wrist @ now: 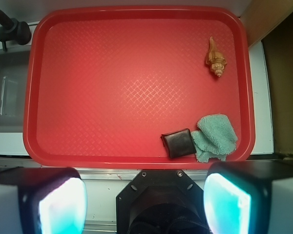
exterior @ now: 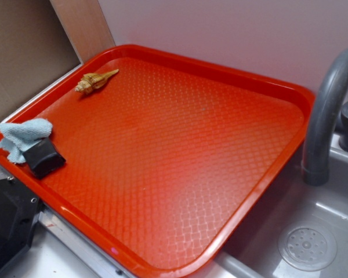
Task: Grab the blue cloth.
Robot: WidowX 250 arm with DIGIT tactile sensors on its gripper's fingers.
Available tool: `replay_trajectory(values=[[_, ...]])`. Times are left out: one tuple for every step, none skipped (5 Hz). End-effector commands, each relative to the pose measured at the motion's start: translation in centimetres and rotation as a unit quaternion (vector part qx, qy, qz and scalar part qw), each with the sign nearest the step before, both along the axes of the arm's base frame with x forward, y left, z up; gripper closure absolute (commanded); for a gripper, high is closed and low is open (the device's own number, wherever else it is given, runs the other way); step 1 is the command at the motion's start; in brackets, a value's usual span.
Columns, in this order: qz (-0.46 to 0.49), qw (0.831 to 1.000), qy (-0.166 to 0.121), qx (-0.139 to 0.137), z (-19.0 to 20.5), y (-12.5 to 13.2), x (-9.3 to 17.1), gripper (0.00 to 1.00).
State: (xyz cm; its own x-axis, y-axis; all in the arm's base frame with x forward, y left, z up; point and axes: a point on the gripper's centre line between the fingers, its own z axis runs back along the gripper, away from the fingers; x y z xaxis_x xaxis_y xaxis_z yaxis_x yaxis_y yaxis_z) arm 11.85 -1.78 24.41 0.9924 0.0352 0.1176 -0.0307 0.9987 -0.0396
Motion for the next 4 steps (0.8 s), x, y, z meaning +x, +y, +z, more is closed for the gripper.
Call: replay_trajectory(values=[[0.000,1.000,0.000,0.000,0.0,0.0,0.0,0.00],[0.125,0.984,0.007,0.125,-5.0,4.5,3.8,0.00],[0.247,0.955,0.014,0.163,-9.5,8.7,5.3,0.00],[0.365,0.912,0.024,0.186,-12.7,11.7,3.7,0.00]])
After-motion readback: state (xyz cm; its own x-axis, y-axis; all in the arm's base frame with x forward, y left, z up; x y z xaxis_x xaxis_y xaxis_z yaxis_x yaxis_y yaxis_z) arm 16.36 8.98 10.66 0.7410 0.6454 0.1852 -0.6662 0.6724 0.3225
